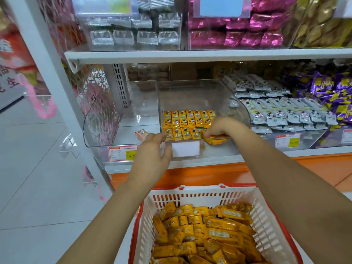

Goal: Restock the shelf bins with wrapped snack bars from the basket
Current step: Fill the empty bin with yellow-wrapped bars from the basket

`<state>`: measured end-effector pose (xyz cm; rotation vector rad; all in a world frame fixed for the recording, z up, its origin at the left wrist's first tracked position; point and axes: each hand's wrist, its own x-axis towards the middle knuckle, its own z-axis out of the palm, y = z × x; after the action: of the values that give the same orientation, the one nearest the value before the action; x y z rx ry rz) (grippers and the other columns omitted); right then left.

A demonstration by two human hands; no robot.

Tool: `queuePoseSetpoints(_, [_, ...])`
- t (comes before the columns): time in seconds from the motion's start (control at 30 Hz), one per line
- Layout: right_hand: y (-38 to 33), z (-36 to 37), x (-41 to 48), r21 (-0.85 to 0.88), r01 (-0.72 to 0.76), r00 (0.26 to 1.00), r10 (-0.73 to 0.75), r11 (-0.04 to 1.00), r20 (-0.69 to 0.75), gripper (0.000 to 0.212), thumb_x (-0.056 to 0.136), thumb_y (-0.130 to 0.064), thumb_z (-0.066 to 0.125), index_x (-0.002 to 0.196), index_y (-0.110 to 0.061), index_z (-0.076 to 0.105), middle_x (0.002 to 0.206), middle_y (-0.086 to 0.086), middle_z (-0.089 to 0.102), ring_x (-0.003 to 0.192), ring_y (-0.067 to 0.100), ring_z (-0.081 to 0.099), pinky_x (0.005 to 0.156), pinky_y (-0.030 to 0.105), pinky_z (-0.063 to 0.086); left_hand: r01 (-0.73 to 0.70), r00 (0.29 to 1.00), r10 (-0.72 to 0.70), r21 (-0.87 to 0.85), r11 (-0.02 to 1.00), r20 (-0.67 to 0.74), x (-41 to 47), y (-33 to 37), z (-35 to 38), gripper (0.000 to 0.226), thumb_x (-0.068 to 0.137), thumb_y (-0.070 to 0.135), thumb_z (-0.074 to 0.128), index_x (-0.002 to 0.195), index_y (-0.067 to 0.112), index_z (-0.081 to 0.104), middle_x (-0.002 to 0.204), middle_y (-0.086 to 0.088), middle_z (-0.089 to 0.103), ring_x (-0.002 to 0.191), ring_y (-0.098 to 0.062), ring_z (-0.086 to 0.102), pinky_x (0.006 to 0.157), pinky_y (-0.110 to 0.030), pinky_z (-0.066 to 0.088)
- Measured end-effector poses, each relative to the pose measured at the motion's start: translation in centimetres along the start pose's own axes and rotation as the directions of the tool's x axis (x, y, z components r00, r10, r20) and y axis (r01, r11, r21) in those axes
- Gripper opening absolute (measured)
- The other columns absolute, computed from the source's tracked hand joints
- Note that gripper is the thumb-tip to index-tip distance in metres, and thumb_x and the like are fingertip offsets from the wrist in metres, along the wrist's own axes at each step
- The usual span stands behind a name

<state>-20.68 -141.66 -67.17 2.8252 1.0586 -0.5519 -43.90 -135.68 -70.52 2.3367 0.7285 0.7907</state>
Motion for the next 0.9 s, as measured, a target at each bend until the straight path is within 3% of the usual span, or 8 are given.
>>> queuePoseSetpoints(0.1, [-0.3,0.9,1.2,0.091,0.005,0.999,-0.001,0.996,-0.04,0.033,0.083,-0.036,0.069,0.096,-0.011,0.053,0.105,0.011,0.056,0.087,0.025,0.054,0.067,0.028,0.042,-0.04,0.999,0.039,0.055,0.998,0.013,0.0,0.2,0.1,0.041,0.092,0.016,0.054,0.133,0.013,0.053,0.126,-0.007,0.057,0.113,-0.021,0.055,0.095,-0.028,0.042])
queuePoseSetpoints(0.23, [-0.1,0.9,1.5,0.162,0.003,1.0,-0.001,0.987,-0.012,0.063,0.084,-0.036,0.072,0.131,-0.003,0.047,0.131,0.013,0.053,0.111,0.026,0.054,0.084,0.032,0.043,-0.058,0.998,0.055,0.13,0.99,0.027,0.0,0.4,0.1,0.043,0.094,0.019,0.051,0.137,0.016,0.049,0.126,-0.005,0.055,0.113,-0.02,0.054,0.092,-0.028,0.043])
queuePoseSetpoints(0.4, [0.7,1.1,1.5,0.184,0.087,0.996,-0.084,0.979,-0.021,0.056,0.085,-0.031,0.072,0.133,-0.011,0.049,0.143,0.009,0.044,0.127,0.026,0.046,0.097,0.031,0.039,-0.066,0.998,0.063,0.124,0.99,0.022,0.0,0.5,0.0,0.042,0.095,0.019,0.051,0.137,0.016,0.049,0.125,-0.006,0.056,0.112,-0.021,0.055,0.091,-0.027,0.042])
queuePoseSetpoints(0.6, [0.9,0.8,-0.1,0.132,0.143,0.988,-0.148,0.981,0.03,0.071,0.088,-0.04,0.066,0.148,-0.018,0.034,0.156,0.005,0.027,0.141,0.026,0.03,0.111,0.036,0.029,-0.089,0.993,0.079,0.128,0.988,0.083,-0.9,0.4,-0.4,0.046,0.096,0.019,0.049,0.142,0.017,0.042,0.135,-0.006,0.052,0.119,-0.022,0.051,0.093,-0.024,0.038])
queuePoseSetpoints(0.67, [0.6,0.9,-0.9,0.263,0.152,0.983,-0.117,0.953,-0.143,0.052,0.092,-0.028,0.063,0.139,-0.012,0.049,0.146,0.01,0.044,0.132,0.027,0.043,0.103,0.033,0.037,-0.102,0.992,0.094,0.092,0.991,0.086,-1.7,0.2,-0.6,0.044,0.096,0.017,0.05,0.14,0.016,0.045,0.133,-0.007,0.054,0.116,-0.022,0.053,0.09,-0.023,0.039])
queuePoseSetpoints(0.77, [0.0,1.9,-3.4,0.417,0.285,0.86,-0.038,0.863,-0.508,0.013,0.091,-0.02,0.06,0.082,-0.011,0.065,0.087,0.006,0.067,0.085,0.018,0.063,0.075,0.029,0.045,-0.107,0.993,0.104,0.06,0.992,0.054,-3.3,-0.7,-0.8,0.026,0.095,0.017,0.052,0.117,0.013,0.063,0.11,-0.007,0.065,0.097,-0.02,0.061,0.084,-0.031,0.05])
queuePoseSetpoints(0.83, [-0.4,3.5,-6.0,0.415,0.406,0.761,-0.05,0.814,-0.647,0.035,0.091,-0.021,0.06,0.059,-0.017,0.046,0.057,-0.003,0.049,0.057,0.008,0.047,0.065,0.026,0.033,-0.089,0.991,0.075,0.121,0.989,0.113,-4.5,-1.7,-1.0,0.015,0.095,0.022,0.051,0.09,0.016,0.064,0.079,0.001,0.063,0.072,-0.013,0.058,0.064,-0.029,0.049])
queuePoseSetpoints(0.9, [-1.1,6.0,-8.9,0.406,0.507,0.74,-0.141,0.76,-0.658,0.041,0.091,-0.019,0.06,0.055,-0.017,0.04,0.052,-0.005,0.04,0.052,0.006,0.038,0.059,0.028,0.028,-0.046,0.962,-0.028,0.265,0.963,0.271,-5.9,-3.1,-0.9,0.025,0.096,0.025,0.049,0.073,0.019,0.054,0.063,0.007,0.053,0.059,-0.009,0.05,0.051,-0.023,0.035])
